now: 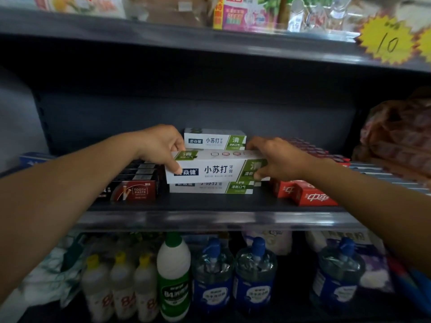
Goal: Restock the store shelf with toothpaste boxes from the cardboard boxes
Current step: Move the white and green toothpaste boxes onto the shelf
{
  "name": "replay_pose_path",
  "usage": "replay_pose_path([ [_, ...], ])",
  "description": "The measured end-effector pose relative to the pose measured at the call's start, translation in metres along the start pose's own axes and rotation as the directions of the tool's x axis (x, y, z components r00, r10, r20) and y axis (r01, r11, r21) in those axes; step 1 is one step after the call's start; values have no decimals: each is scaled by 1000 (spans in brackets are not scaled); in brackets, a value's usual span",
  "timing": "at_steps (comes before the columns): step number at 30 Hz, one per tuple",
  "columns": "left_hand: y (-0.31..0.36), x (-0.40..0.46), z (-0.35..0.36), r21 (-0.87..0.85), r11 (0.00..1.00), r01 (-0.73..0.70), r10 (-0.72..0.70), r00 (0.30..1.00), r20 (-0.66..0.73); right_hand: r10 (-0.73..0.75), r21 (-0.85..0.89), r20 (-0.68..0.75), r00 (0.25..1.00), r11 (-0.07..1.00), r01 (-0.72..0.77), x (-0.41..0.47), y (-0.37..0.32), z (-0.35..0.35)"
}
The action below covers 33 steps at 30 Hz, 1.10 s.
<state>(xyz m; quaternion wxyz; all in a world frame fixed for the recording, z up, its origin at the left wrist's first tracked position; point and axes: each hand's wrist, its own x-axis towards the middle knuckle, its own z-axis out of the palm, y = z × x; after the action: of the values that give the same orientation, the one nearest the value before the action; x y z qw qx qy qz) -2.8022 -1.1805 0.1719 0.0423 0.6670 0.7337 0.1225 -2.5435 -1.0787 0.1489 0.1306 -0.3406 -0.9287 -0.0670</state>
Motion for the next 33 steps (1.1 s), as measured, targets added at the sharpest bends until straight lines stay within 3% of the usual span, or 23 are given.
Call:
replay_pose_path([
  [12,-9,21,60,69,998,11,-17,996,92,5,-37,97,995,999,-1,7,12,53],
  [33,14,27,66,242,970,-5,9,1000,-13,28,-160,136,990,987,-6,2,21,53],
])
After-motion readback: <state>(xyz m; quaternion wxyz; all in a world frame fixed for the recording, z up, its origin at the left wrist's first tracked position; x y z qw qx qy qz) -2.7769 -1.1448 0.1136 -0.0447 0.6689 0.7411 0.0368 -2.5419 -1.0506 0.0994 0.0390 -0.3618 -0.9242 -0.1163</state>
